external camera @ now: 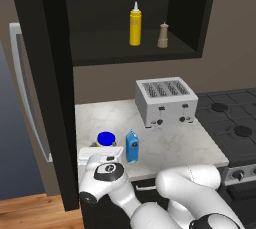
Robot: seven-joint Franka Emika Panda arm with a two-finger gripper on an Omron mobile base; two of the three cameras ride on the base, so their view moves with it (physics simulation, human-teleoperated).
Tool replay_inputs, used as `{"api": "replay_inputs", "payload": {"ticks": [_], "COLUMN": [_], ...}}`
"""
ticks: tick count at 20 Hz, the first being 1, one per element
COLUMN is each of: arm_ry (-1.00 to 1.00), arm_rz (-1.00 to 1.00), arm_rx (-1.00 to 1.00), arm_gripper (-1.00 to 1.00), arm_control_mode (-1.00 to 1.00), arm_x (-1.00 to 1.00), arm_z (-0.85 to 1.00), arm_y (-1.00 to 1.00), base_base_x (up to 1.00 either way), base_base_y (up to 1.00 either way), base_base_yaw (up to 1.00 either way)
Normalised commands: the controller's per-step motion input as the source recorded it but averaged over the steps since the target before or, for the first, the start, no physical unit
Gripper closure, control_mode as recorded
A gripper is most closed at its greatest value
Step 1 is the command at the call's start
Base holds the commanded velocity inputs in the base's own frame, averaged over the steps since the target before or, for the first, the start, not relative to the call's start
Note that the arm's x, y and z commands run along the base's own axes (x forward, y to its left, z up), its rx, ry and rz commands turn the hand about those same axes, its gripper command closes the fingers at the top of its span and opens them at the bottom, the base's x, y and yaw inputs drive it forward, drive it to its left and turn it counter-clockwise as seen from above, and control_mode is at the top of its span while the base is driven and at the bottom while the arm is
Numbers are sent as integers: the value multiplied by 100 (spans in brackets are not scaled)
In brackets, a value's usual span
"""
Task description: There are various items on the counter. Only move the condiments/shakers into the cabinet.
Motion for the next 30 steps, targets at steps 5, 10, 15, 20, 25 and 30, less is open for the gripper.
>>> {"api": "replay_inputs", "payload": {"ticks": [5, 10, 15, 20, 25, 30], "arm_ry": [0, 0, 0, 1, 1, 0], "arm_rz": [0, 0, 0, 0, 0, 0], "arm_rx": [1, 0, 0, 0, 0, 0], "arm_gripper": [-100, -100, -100, -100, -100, -100], "arm_control_mode": [-100, -100, -100, -100, -100, -100], "arm_x": [4, 4, 6, 4, 1, 0], "arm_z": [0, 0, 0, 2, 5, 1], "arm_y": [0, 0, 0, 0, 0, 0], "base_base_x": [0, 0, 0, 0, 0, 0], "base_base_y": [0, 0, 0, 0, 0, 0], "base_base_yaw": [0, 0, 0, 0, 0, 0]}}
